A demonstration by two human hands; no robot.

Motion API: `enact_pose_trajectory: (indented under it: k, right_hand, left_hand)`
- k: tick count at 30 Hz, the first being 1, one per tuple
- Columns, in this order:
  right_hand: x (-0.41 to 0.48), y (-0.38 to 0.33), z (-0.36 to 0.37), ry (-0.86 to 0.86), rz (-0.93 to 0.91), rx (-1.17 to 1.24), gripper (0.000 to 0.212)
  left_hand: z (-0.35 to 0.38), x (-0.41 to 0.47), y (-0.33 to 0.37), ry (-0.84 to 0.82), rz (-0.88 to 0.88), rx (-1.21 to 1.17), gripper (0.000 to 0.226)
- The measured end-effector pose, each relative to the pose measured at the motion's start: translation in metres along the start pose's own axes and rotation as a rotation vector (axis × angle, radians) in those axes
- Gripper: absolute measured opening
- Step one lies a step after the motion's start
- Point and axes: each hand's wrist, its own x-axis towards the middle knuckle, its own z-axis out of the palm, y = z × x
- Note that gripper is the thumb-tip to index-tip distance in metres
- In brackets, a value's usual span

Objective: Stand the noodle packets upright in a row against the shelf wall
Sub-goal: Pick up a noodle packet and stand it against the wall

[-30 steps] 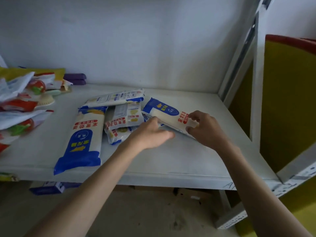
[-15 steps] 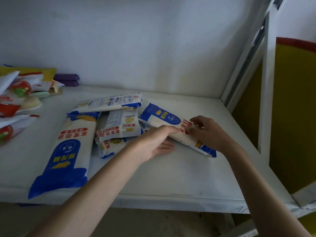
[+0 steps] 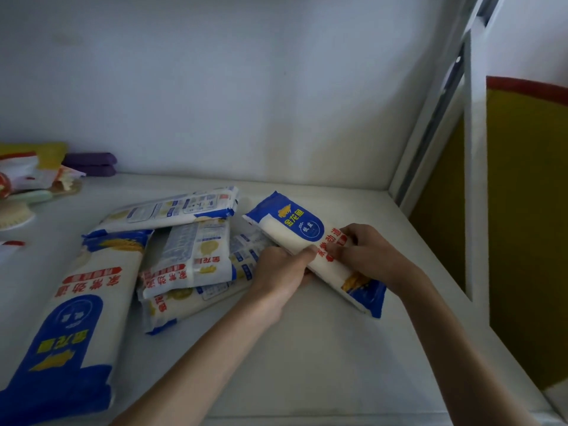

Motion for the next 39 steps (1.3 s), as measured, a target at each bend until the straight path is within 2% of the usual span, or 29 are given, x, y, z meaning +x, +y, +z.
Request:
enact_pose_trajectory:
  k: [4,7,12,17,24,27,29,34,39]
  right_hand:
    - [0.007,0.005,-0.008,0.079,-0.035,0.136,0.035]
    - [0.008,0.005,-0.011,0.149,-0.064,0.327,0.036]
    - [0.012,-0.003,-0.008,0.316,-0.179,0.503,0.028]
    - [0.02,-0.008,-0.001,0.475,-0.289,0.504,0.025]
    - [0.03,-0.002,0.006,0.522,-0.378,0.53,0.032]
    - [0.034,0.004,0.012,0.413,-0.362,0.425,0.048]
    - [0.037,0.004,0.014,0.403,-0.346,0.347,0.051]
    - [0.05,0.002,0.02,0.467,-0.324,0.252,0.032]
    - [0.063,-0.004,0.029,0.462,-0.279,0.278,0.034]
  left_hand:
    - [0.011,0.011,0.005,0.009,0.132,0.096,0.014]
    - [0.019,0.019,0.015,0.0,0.219,0.075,0.016]
    - [0.02,0.027,0.032,-0.004,0.371,0.035,0.018]
    - [0.01,0.035,0.04,-0.052,0.521,0.089,0.023]
    - [0.008,0.057,0.048,-0.08,0.659,0.296,0.03]
    - [0.01,0.067,0.051,-0.063,0.64,0.438,0.027]
    - [0.01,0.072,0.051,-0.04,0.617,0.491,0.023]
    - [0.008,0.074,0.055,-0.038,0.535,0.542,0.037]
    - [0.013,0.089,0.068,0.038,0.506,0.582,0.04]
